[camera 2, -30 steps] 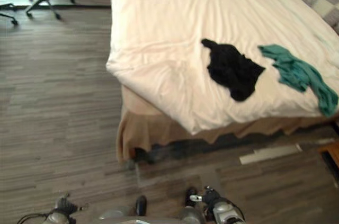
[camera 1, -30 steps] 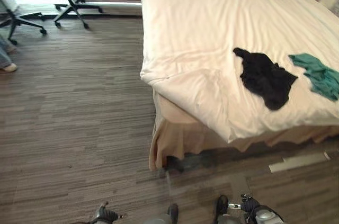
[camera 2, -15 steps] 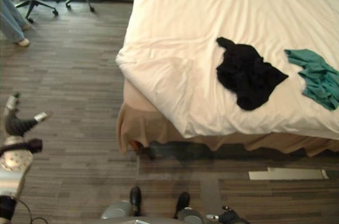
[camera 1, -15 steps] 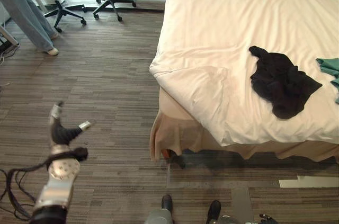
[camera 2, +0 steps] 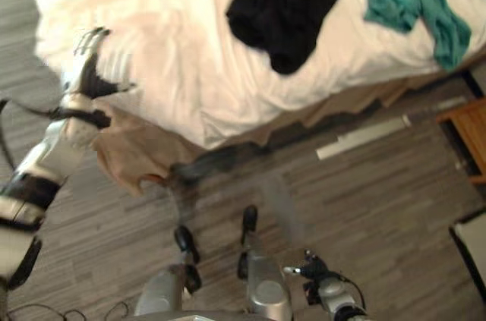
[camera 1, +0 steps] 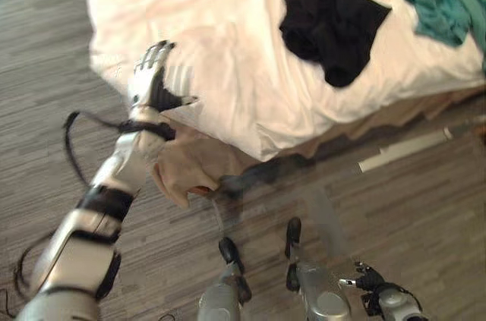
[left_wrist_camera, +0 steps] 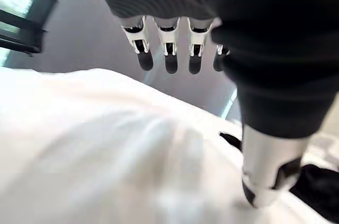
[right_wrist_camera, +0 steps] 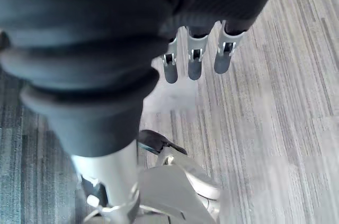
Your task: Tidy up the quilt and then pick up the clothes from the bed and put them into the laundry hamper.
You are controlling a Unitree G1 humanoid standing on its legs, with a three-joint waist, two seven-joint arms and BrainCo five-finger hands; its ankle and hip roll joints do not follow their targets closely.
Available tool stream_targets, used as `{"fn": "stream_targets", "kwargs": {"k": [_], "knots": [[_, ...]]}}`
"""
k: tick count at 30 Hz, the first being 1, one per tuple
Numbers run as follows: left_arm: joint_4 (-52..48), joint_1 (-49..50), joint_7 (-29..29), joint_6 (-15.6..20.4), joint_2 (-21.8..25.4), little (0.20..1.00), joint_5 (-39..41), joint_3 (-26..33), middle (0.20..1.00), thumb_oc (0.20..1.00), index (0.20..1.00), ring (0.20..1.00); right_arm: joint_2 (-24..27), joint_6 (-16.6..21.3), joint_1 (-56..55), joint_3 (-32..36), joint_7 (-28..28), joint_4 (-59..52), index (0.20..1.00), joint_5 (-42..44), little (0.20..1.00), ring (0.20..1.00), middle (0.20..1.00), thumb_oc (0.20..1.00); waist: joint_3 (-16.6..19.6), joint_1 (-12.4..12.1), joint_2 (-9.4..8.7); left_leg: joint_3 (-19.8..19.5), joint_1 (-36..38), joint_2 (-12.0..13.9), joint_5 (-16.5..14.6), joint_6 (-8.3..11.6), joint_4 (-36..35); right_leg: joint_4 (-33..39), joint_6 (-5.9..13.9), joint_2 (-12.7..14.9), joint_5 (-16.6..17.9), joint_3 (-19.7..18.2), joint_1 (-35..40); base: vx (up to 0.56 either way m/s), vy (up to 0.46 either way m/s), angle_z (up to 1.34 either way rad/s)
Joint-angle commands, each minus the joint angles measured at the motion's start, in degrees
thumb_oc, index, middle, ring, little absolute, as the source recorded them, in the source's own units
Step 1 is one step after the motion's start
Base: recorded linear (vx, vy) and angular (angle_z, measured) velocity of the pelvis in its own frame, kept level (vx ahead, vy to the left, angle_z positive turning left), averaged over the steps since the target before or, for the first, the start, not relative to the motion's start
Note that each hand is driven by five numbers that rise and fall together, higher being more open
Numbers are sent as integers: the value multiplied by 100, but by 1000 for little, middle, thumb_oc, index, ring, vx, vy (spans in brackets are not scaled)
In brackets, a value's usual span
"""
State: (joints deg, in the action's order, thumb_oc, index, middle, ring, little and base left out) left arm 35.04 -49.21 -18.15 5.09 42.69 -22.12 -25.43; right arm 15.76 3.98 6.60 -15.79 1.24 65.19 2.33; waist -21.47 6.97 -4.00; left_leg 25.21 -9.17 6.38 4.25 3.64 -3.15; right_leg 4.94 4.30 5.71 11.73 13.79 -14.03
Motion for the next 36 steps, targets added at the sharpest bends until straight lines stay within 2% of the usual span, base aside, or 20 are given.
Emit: {"fn": "stream_targets", "kwargs": {"k": [1,5,6,7,8,14,15,16,17,18,19,23,24,25,26,27,29,31,33,36], "knots": [[495,-686,-255,-121,44,1000,-346,-101,1000,1000,1000,1000,265,34,20,-116,165,65,1000,96,1000,1000,1000,1000,94,-32,253,-223,-19,849,6,779,242,-500,810,498,-1112,-19,172,-41,-33,-26],[1002,-1072,-152,-146,-310,1000,-492,-650,1000,1000,1000,1000,244,46,64,-143,243,203,1000,254,1000,1000,1000,1000,43,60,258,-183,-91,904,47,807,244,-468,818,495,-1078,-6,108,-14,-17,-16],[1299,-1118,21,-259,-441,476,-938,-1061,476,476,476,476,253,60,51,-106,288,311,1000,318,1000,1000,1000,1000,66,89,289,-172,-27,908,46,809,236,-449,816,481,-1089,12,171,23,-5,-7],[1315,-1130,15,-256,-453,322,-941,-1074,322,322,322,322,249,63,49,-99,289,313,1000,319,1000,1000,1000,1000,62,81,288,-172,-22,908,46,810,235,-447,816,481,-1090,13,177,43,4,3],[1621,-1023,328,-321,-540,200,-1505,-1466,200,200,200,200,300,76,27,-42,302,385,1000,377,1000,1000,1000,1000,103,95,321,-158,96,903,25,814,214,-420,810,462,-1126,24,282,26,7,9],[2409,160,648,-458,-700,200,-1488,-1104,200,200,200,200,587,103,140,322,407,152,1000,642,1000,1000,1000,1000,343,34,408,-120,495,846,-15,803,112,-330,758,416,-1197,34,668,38,22,1],[2702,890,601,-555,-544,200,-1445,-648,200,200,200,200,875,165,130,493,487,-770,1000,642,1000,1000,1000,1000,395,18,389,-37,563,841,64,748,111,-330,699,388,-1141,49,728,50,60,-11],[2815,1344,538,-612,-533,250,-1420,-356,250,250,250,250,1040,240,133,638,585,-1376,1000,686,1000,1000,1000,1000,430,-8,378,-27,639,827,48,744,90,-321,697,379,-1154,42,800,-7,65,-15],[2878,1870,485,-633,-494,460,-1454,-50,460,460,460,460,1186,310,44,761,619,-2022,1000,630,1000,1000,1000,1000,451,-32,375,-26,714,815,31,737,80,-322,696,373,-1174,45,870,40,73,-17],[2961,2333,464,-678,-497,950,-1459,237,950,950,950,950,1354,359,-6,861,665,-2656,1000,512,1000,1000,1000,1000,476,-54,376,-26,786,806,14,730,60,-318,696,363,-1191,46,940,24,49,-18],[2949,2359,464,-680,-501,1000,-1465,251,1000,1000,1000,1000,1363,343,-26,856,665,-2682,1000,509,1000,1000,1000,1000,480,-42,383,-27,797,805,15,731,55,-315,697,363,-1192,49,952,25,50,-14],[3456,3990,342,-714,-895,1000,-1094,1228,1000,1000,1000,1000,1665,517,269,950,689,-3713,1000,473,1000,1000,1000,1000,627,-281,352,-95,1025,796,-45,696,5,-314,673,348,-1256,137,1235,41,51,11],[3795,4598,294,-725,-1150,1000,-550,1736,1000,1000,1000,1000,1629,545,508,892,583,-4101,1000,714,1000,1000,1000,1000,700,-457,314,-160,1099,789,-50,679,-20,-310,643,344,-1274,210,1368,35,37,19],[3794,4598,294,-725,-1150,1000,-550,1737,1000,1000,1000,1000,1629,545,508,891,583,-4101,1000,714,1000,1000,1000,1000,699,-455,314,-162,1099,789,-50,679,-20,-309,643,344,-1274,212,1370,38,44,21],[4089,5137,320,-746,-1355,1000,-281,2014,1000,1000,1000,1000,1637,563,890,793,501,-4321,1000,892,1000,1000,1000,1000,753,-648,267,-213,1124,790,-56,665,-29,-301,629,343,-1279,275,1441,13,40,31],[4275,5555,362,-740,-1598,1000,96,2308,1000,1000,1000,1000,1599,557,1423,562,508,-4389,200,984,200,200,200,200,782,-878,213,-298,1104,775,-57,645,-36,-271,622,352,-1271,354,1502,13,36,33],[4320,5685,363,-734,-1691,1000,199,2388,1000,1000,1000,1000,1578,545,1682,447,516,-4346,200,998,200,200,200,200,780,-981,194,-350,1069,766,-58,635,-19,-262,618,363,-1268,408,1515,-10,3,58],[4245,5910,372,-611,-1935,1000,648,2361,1000,1000,1000,1000,1459,530,2933,-59,641,-3913,200,1173,200,200,200,200,678,-1448,130,-574,830,748,-14,611,30,-276,605,381,-1251,579,1437,-69,-14,74],[4208,5866,342,-573,-1954,1000,760,2308,1000,1000,1000,1000,1481,510,3393,-188,674,-3720,200,1258,200,200,200,200,611,-1561,115,-667,713,750,17,609,39,-281,601,387,-1248,641,1390,-74,-13,85],[3517,5263,75,-261,-1812,1000,1195,1577,1000,1000,1000,1000,1441,489,5525,-830,962,-2452,200,1576,200,200,200,200,26,-2150,151,-1185,-13,803,230,669,92,-478,579,416,-1250,1019,968,-202,-49,45]]}}
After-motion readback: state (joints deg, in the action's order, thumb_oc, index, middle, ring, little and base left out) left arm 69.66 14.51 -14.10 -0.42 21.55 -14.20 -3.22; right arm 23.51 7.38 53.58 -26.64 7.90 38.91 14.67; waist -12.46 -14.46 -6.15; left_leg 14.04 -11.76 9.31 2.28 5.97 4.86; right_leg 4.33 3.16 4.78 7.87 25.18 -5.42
